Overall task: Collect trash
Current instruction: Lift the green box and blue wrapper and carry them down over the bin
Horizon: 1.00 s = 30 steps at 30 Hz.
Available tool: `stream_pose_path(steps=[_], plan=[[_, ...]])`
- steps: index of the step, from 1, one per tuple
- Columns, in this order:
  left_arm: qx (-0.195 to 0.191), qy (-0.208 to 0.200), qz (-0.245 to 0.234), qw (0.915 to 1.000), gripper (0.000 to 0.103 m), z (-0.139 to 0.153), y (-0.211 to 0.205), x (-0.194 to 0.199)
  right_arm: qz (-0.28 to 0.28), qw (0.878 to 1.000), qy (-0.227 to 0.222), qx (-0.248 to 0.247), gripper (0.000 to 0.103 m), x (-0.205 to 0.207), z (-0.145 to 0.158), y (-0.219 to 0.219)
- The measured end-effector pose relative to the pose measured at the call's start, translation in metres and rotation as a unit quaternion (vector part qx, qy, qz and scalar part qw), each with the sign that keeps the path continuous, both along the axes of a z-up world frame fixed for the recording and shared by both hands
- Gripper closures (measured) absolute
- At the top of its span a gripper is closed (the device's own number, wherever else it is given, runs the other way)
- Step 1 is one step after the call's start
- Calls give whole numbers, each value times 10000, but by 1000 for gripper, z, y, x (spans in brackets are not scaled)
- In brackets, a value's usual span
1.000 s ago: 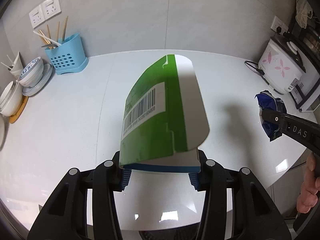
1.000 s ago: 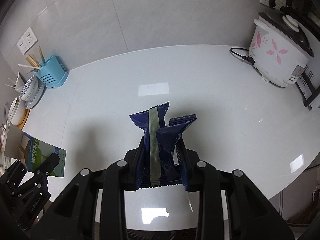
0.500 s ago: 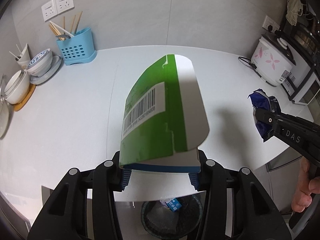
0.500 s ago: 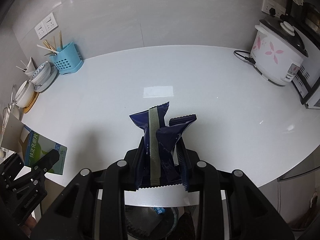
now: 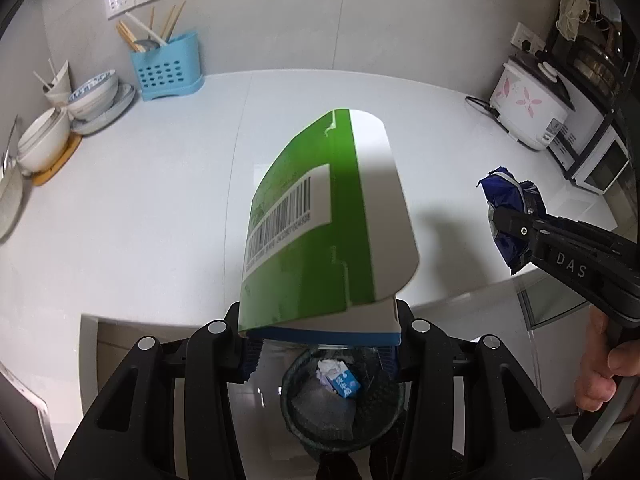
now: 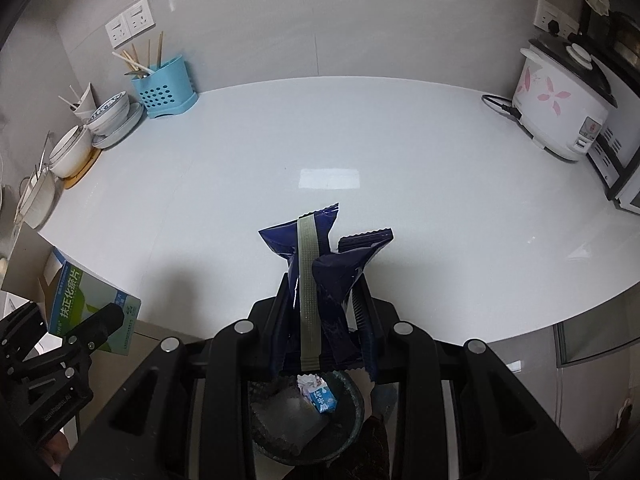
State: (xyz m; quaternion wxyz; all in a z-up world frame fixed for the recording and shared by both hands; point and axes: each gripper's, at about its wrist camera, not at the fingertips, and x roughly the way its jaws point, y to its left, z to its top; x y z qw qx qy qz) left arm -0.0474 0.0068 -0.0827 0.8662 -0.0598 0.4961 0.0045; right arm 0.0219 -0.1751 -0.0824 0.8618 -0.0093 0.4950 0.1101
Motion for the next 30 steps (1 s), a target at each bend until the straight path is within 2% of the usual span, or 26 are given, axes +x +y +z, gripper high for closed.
stream_pose_path(steps=[6,11,18,24,30], plan=[[-64,178,37,9998,58,-21,2,-27,270,9996,-38,36,75,-34,-10,9],[-119,284,100,9995,58,-45,6,-43,551,9985,64,-35,75,-60,-35,18],[-124,376,94,9992,58,-85,7,-62,668,9970,386,25,75,-84,-84,21],[-356,468,126,9982,58,-127,9,-72,732,9942,783,93,75,-93,-137,26],[-348,528,181,9978,58,-165,8,-77,741,9911,1100,133,74,-100,-191,30]])
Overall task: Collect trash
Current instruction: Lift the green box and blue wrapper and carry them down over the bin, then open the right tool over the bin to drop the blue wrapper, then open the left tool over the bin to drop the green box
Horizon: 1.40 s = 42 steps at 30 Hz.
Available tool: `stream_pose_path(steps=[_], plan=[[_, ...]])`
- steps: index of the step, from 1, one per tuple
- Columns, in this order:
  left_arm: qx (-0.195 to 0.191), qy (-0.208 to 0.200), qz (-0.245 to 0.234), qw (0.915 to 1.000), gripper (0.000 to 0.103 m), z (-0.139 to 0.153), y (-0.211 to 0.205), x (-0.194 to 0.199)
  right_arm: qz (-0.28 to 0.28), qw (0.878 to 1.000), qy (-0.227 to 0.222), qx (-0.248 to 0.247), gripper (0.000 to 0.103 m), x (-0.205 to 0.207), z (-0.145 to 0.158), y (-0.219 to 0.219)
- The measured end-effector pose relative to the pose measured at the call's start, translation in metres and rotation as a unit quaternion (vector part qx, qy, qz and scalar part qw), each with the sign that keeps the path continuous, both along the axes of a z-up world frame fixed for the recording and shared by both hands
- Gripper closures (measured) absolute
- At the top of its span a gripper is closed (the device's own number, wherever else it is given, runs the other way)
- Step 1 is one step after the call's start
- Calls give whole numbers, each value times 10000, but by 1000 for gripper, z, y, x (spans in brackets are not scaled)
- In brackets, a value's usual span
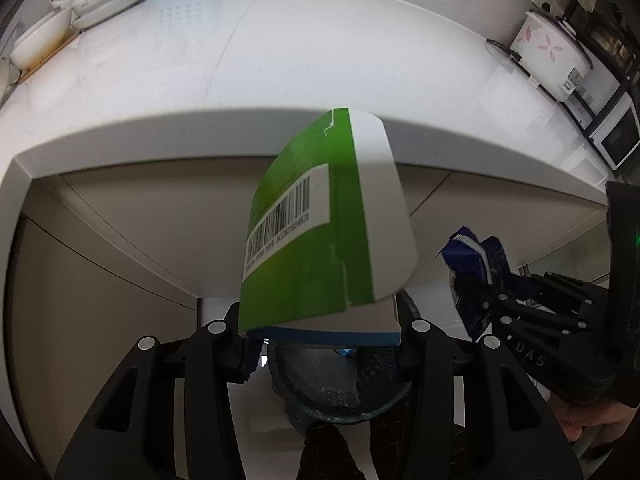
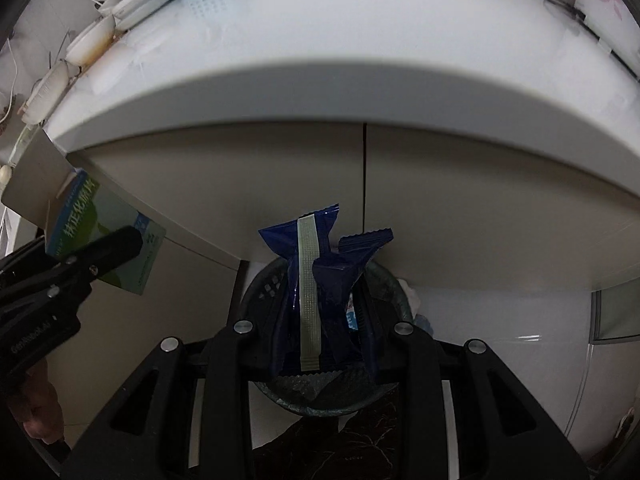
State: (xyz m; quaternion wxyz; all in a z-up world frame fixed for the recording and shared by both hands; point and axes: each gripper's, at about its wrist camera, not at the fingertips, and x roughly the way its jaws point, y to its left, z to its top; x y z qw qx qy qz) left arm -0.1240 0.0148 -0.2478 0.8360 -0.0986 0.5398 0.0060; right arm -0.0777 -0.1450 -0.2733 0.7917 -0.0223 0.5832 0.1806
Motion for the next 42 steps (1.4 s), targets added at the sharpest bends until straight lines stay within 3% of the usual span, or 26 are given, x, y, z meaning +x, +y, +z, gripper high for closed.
stream_pose_path(steps=[8,12,18,24,30,35,42], plan=[[-18,363,52,9993,58,-47,-3,-10,42,9987,469,-179,73,-6,-71,16],[-24,541,91,9985,58,-59,-3,-16,143,9972,705,-205,70,-9,-92,22],[8,698,32,9976,58,-68,-8,-19,164,9959,806,-364,53,-6,-106,18],[52,798,-61,9968,58,-75,-14,-19,101,9961,796,-358,32,-7,-107,16],[32,957,-193,9952,58,-89,-18,-10,-132,9984,477,-285,10,-1,-88,-13],[-65,1085,-398,9933,58,-102,-29,0,-401,9985,248,-294,8,4,-67,-41],[-109,1185,-786,9898,57,-113,-57,12,-670,9968,185,-403,8,5,-61,-70]])
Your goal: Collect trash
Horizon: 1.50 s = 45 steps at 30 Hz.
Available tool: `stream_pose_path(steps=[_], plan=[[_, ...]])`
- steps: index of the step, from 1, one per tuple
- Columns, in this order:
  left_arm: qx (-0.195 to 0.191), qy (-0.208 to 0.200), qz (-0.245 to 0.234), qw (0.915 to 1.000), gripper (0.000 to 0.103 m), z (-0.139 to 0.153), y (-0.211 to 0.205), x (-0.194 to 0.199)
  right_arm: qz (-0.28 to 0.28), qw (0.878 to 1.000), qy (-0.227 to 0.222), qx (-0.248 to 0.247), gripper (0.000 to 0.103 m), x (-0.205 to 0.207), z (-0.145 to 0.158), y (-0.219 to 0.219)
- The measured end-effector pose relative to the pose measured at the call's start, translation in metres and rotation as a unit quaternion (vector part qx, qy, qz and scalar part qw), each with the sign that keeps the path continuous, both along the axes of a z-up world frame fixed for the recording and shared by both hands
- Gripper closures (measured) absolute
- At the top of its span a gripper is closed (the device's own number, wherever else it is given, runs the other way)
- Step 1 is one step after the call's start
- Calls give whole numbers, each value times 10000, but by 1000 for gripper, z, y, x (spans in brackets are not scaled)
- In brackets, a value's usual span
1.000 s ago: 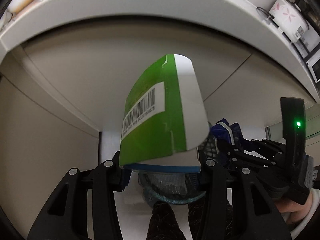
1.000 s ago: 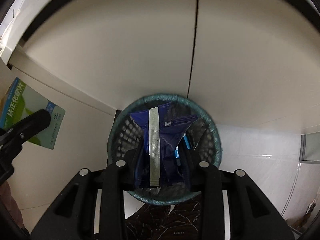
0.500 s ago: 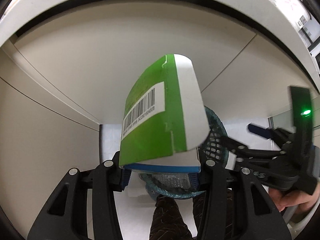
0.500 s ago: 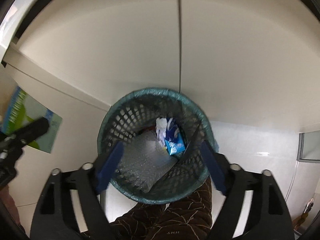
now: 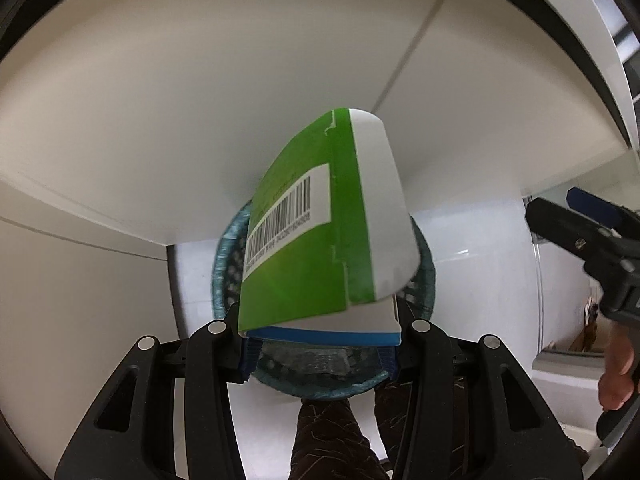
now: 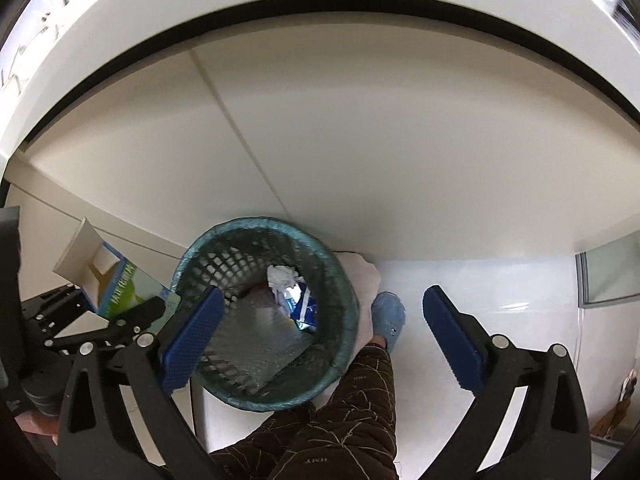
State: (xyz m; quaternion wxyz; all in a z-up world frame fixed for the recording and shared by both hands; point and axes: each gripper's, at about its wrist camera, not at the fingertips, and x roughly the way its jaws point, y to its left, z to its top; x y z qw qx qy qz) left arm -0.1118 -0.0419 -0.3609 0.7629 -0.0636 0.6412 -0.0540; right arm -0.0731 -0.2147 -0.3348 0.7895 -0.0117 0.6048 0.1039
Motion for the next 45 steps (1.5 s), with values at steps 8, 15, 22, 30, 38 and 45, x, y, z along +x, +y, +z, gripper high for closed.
stream_pose_path(steps=[8,15,22,30,38,45], plan=[[115,-3,-102,9999,36,1,-6,10,-193,9998,-71,-18,8,1,11,-19],[22,-440,276,9986,11,53,17,5,-181,9987,-479,-75,8,3,55,-20],[64,-942,799,9923,6,156,42,-3,-193,9955,-927,-57,8,3,146,-18],[312,-1197,978,9875,6,261,53,-17,-367,9912,-1259,-162,8,-18,249,-16],[407,-1430,732,9862,6,319,47,-40,-376,9910,-1281,-129,8,-47,300,-11],[434,-1360,711,9872,6,330,42,-55,-389,9911,-1271,-44,8,-66,311,-8]])
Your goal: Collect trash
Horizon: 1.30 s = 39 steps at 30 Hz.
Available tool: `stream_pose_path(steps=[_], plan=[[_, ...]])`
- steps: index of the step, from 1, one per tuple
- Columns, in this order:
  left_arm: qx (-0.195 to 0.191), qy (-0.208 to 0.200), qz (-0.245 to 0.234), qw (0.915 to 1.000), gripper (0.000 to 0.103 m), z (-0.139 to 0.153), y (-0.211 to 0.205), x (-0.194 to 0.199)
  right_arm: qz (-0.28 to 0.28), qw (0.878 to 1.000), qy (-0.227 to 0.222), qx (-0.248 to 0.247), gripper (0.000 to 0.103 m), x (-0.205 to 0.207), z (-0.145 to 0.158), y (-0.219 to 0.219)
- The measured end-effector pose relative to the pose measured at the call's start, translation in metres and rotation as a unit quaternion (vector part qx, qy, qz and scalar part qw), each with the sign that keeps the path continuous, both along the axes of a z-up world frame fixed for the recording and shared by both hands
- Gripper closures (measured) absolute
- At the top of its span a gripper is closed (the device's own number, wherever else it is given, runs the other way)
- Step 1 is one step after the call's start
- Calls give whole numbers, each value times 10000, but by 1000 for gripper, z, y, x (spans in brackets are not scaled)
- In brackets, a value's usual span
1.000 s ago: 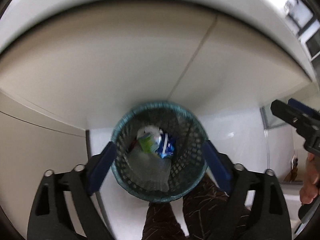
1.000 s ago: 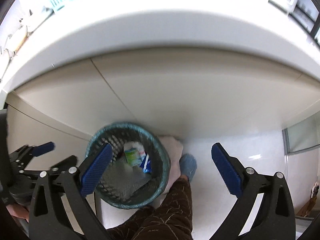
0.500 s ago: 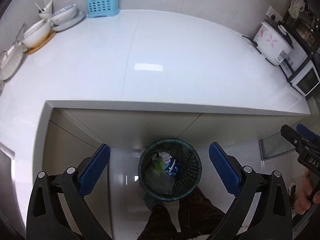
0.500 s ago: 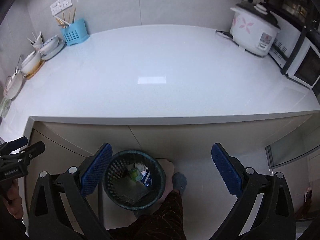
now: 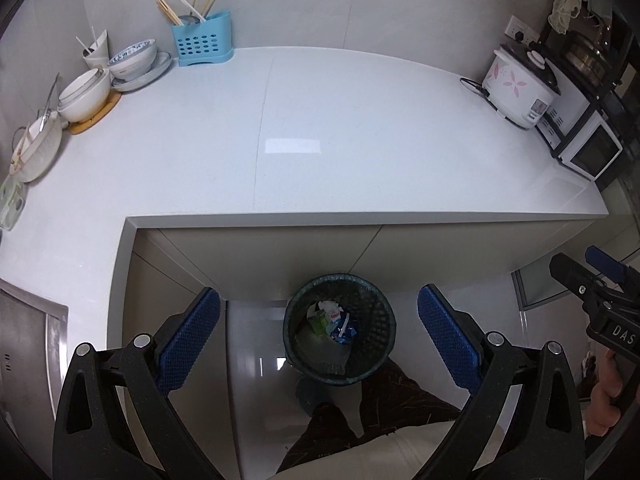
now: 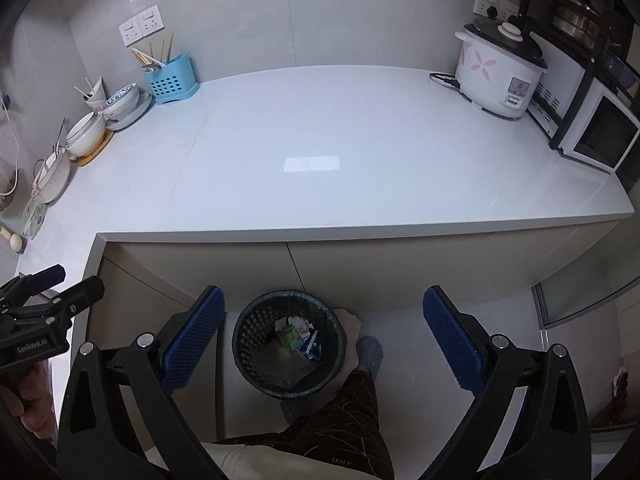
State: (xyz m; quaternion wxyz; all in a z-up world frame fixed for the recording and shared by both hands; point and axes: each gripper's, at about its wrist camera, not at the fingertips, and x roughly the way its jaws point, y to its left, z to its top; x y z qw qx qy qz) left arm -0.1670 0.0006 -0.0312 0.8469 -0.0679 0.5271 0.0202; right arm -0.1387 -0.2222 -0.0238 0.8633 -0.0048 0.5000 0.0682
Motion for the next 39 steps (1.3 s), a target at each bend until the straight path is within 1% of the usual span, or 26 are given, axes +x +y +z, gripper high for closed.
stream_pose_path(steps=[10,19,39], plan=[[-70,5,18,10000,6,-1,0,-2,-11,10000,95,-28,8,1,-4,5],[-135,31,25,9999,6,-2,0,-1,-2,9999,81,-68,8,2,-4,9],[-182,64,-3,9998,6,-3,2,-1,48,9998,167,-97,8,4,-8,14]])
